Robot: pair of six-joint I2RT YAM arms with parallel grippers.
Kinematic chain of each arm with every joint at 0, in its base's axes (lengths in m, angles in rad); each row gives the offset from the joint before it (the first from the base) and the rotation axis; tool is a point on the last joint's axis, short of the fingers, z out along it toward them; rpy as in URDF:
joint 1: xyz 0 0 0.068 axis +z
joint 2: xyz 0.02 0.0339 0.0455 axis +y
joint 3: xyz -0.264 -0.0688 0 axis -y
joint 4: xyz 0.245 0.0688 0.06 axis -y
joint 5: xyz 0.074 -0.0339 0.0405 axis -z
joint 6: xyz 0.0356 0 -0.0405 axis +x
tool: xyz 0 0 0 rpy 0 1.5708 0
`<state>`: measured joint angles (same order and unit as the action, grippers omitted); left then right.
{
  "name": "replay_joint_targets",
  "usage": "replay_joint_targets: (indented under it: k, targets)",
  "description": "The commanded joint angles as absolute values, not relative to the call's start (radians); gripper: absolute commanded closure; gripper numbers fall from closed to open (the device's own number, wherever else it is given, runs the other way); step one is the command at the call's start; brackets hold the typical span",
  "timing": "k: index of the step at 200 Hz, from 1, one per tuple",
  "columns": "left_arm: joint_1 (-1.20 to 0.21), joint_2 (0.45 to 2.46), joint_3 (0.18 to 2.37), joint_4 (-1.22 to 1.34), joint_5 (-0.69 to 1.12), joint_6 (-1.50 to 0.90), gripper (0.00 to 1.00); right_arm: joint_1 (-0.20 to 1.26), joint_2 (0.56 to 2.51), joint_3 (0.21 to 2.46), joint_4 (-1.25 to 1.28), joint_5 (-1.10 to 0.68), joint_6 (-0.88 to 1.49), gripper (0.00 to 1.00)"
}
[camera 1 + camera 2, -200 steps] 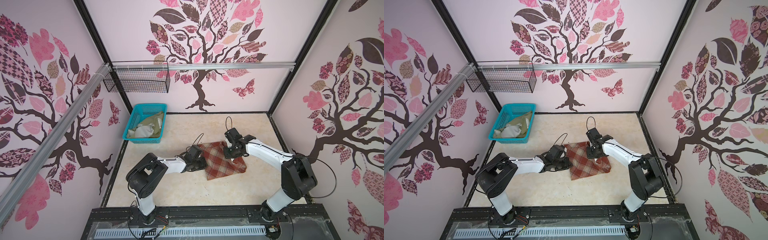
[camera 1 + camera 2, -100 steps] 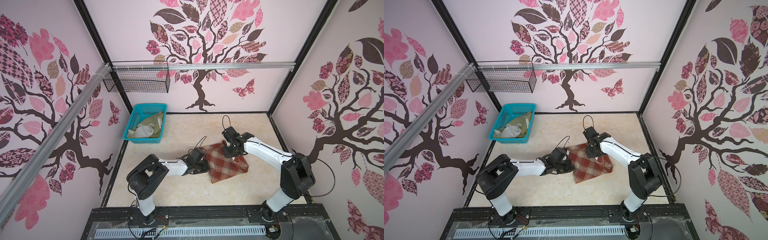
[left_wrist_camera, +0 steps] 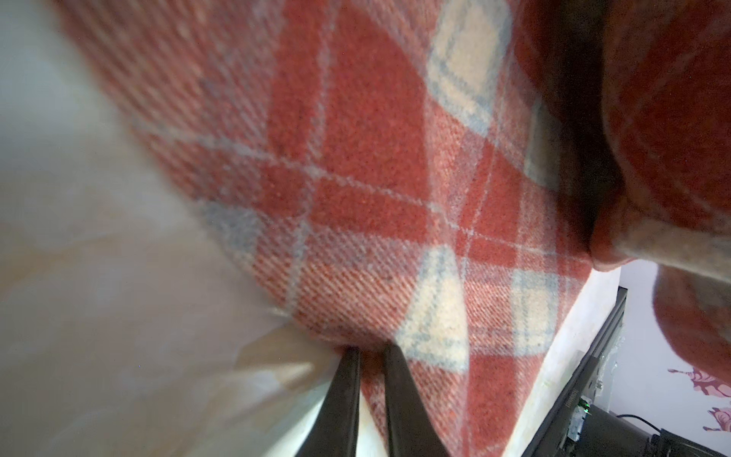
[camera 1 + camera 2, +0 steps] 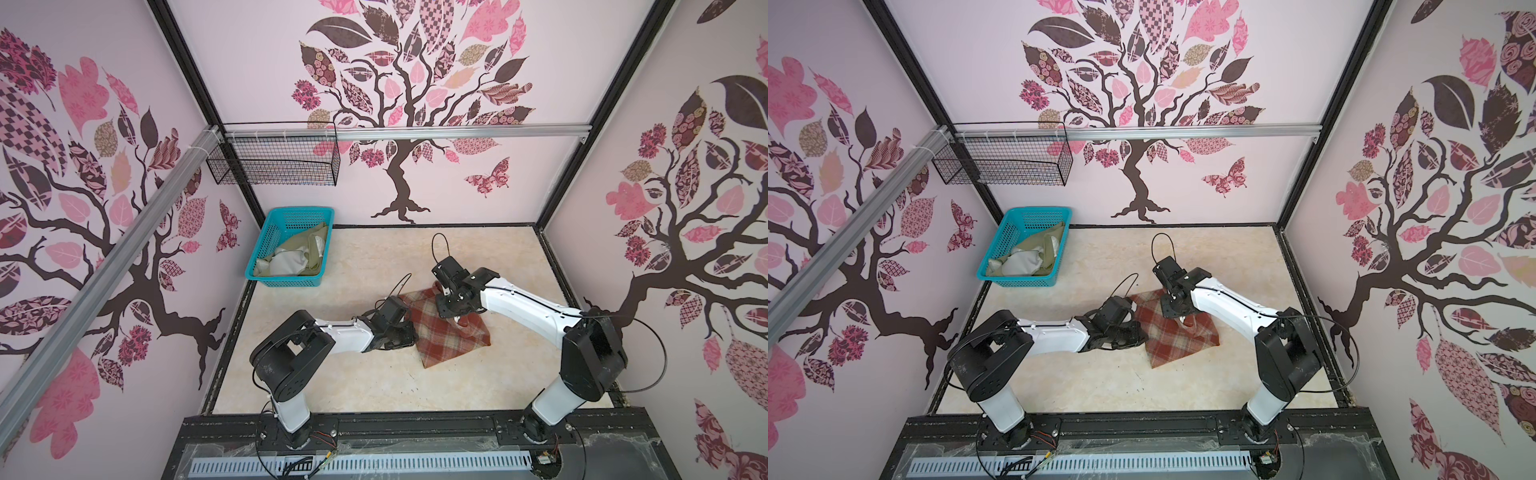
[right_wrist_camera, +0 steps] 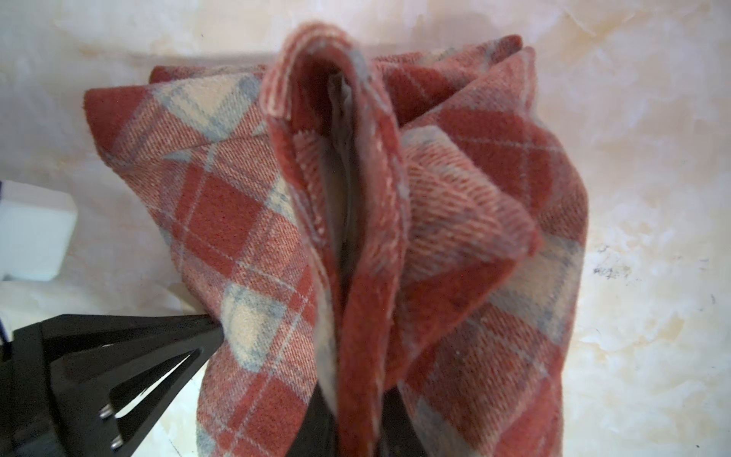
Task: Fold and stack skirts
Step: Fold the skirt at the center of the table.
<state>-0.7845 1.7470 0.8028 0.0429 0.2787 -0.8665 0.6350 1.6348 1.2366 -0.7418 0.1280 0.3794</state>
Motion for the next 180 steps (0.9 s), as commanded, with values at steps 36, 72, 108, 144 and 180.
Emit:
replay_joint_targets:
  k: [36, 72, 108, 144, 180]
  targets:
    - [-0.790, 1.732, 0.766, 0.018, 0.281, -0.856, 0.83, 0.650, 1.662, 1.179, -0.672, 0.107, 0.431, 0.98]
    - [-0.790, 1.733, 0.759, 0.022, 0.282, -0.853, 0.83, 0.667, 1.678, 1.163, -0.647, 0.089, 0.448, 0.97]
    - [-0.791, 1.743, 0.757, 0.031, 0.288, -0.857, 0.83, 0.676, 1.689, 1.137, -0.613, 0.081, 0.463, 0.97]
    - [-0.790, 1.737, 0.752, 0.032, 0.287, -0.856, 0.83, 0.679, 1.702, 1.111, -0.582, 0.078, 0.475, 0.95]
    - [-0.790, 1.735, 0.753, 0.031, 0.287, -0.855, 0.83, 0.681, 1.716, 1.094, -0.544, 0.060, 0.489, 0.92]
